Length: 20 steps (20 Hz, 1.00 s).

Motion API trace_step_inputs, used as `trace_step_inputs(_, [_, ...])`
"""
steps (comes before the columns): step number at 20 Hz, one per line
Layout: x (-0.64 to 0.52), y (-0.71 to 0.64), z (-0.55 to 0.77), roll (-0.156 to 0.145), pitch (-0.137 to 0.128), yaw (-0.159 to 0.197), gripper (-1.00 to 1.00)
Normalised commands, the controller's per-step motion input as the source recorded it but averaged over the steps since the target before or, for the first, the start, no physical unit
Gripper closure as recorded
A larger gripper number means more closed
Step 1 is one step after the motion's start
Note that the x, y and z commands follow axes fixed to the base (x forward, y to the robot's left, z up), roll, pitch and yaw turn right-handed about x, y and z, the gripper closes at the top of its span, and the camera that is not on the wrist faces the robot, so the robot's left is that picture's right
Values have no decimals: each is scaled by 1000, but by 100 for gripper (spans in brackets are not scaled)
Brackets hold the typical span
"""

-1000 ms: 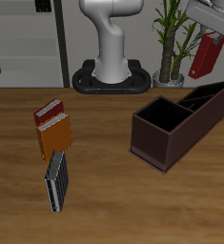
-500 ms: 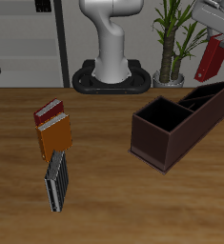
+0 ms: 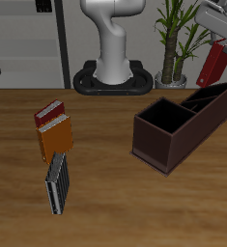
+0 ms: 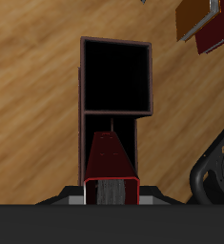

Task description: Place the left red book into the left desk caddy's back compartment and place the striped book into the left desk caddy's left compartment and place the right red book into the left desk caddy's front compartment

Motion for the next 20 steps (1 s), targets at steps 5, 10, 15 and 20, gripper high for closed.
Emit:
trace_step_inputs(5, [165,-12,-115,-3,25,-22,100])
trace_step_inputs(10, [147,-11,-155,6,32,-17,100])
trace_step_inputs(15, [40,42,-158,8,20,-6,100])
trace_step_inputs(20, [60,-26,-104,4,15,-18,100])
